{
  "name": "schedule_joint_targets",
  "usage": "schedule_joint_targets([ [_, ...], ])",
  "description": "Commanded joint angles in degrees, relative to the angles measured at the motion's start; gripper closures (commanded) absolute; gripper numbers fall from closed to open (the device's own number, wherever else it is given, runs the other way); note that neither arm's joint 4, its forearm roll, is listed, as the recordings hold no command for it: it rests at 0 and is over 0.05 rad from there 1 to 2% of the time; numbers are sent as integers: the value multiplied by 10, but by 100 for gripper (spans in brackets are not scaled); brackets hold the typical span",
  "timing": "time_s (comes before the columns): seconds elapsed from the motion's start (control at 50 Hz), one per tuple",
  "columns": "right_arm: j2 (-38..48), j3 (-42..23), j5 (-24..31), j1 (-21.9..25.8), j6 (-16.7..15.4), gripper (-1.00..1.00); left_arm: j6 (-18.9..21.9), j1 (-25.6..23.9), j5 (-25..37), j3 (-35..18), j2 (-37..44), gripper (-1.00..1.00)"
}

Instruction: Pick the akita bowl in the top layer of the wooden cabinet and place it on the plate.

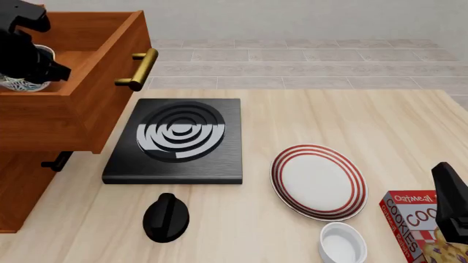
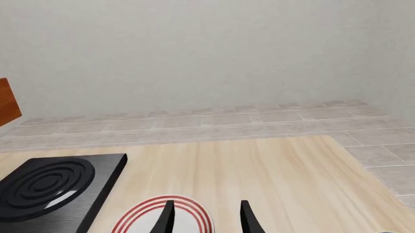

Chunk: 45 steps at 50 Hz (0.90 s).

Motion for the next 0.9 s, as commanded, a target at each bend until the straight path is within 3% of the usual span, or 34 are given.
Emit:
schedule_joint_targets([
  [0.02,0,0,0,0,0,-100,-9,-25,6,-14,8,100],
  [0.36,0,0,1,1,-1,-100,-13,-54,24,-42,0,100],
  [0.6,0,0,1,1,-1,-100,-15,-64,47,-97,-2,100],
  [0.9,0,-1,1,0,-2,-100,-8,-72,59,-128,-9,100],
])
